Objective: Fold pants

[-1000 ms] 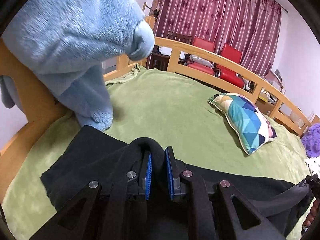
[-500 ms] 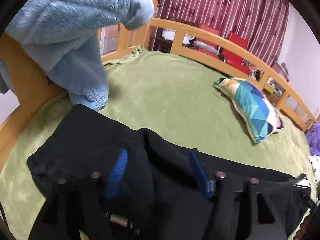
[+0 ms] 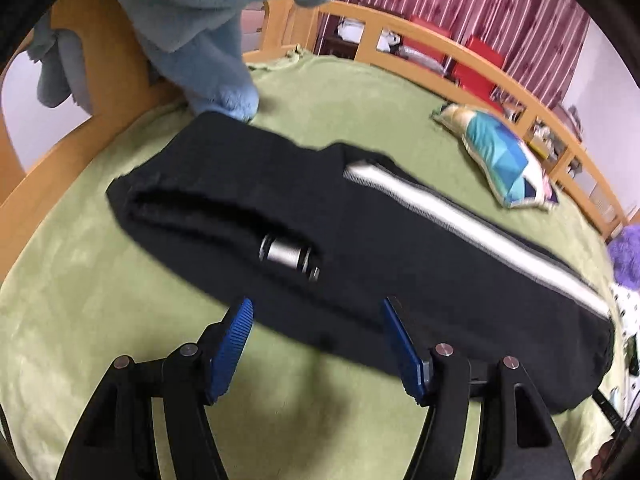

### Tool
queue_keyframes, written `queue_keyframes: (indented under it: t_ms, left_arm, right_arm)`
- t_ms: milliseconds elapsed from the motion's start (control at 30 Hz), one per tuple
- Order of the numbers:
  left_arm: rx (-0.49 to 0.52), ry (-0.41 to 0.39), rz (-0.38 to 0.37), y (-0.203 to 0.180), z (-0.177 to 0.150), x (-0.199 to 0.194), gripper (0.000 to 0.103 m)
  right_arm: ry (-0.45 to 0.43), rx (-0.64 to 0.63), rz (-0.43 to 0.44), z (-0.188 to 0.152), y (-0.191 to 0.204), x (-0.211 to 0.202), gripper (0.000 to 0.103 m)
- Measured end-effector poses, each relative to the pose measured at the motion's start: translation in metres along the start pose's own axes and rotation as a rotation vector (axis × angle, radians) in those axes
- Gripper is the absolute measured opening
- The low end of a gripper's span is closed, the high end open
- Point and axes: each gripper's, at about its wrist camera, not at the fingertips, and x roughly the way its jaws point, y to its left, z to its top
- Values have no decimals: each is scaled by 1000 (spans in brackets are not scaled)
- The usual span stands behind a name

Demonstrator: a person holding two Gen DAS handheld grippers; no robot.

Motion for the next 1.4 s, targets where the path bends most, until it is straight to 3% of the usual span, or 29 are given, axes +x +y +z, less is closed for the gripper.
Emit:
queue_keyframes:
  t_ms: [333, 433, 667, 800, 900, 1067, 1100, 1133, 1167, 1200, 1233, 1267, 1333, 1400]
  left_arm:
    - [30, 48, 15, -8, -18, 16, 64]
    - [-1, 65, -49, -4, -20, 29, 71]
    - [-123, 135, -218, 7, -24, 64, 73]
    - [-177, 131, -261, 8, -20, 81, 80]
    - [-185, 129, -278, 0, -13, 92, 81]
    - [-244, 122, -275, -8, 3, 112, 80]
    - [-266, 119, -272, -6, 5, 114, 77]
    - [-284, 122, -251, -5, 7, 115, 72]
    - [-294, 121, -217, -6, 8, 115, 55]
    - [-297, 118, -183, -6, 8, 115, 34]
    - [-287, 118, -151, -4, 7, 114, 23]
    - [-276, 119, -171, -2, 7, 112, 14]
    - [-282, 113, -213, 4, 4, 104, 11]
    - [-304, 115, -222, 7, -1, 93, 8]
  right_arm:
    - [24, 95, 56, -18, -21, 17, 56]
    - [26, 123, 70, -16, -22, 25, 56]
    - [40, 232, 122, -4, -32, 47, 64]
    - [64, 286, 151, 3, -36, 67, 66]
    - [38, 304, 167, 12, -33, 75, 75]
    - [-13, 366, 166, 32, -36, 94, 75]
    - [-17, 366, 160, 35, -35, 96, 75]
    - [-18, 360, 144, 37, -35, 97, 68]
    - [-29, 346, 106, 38, -35, 97, 45]
    - [-36, 346, 111, 38, -37, 98, 33]
    - [-36, 368, 159, 39, -43, 99, 15]
    - [-34, 402, 188, 39, -48, 98, 13]
    - [-43, 447, 219, 40, -54, 92, 11]
    - [-82, 400, 191, 41, -46, 75, 10]
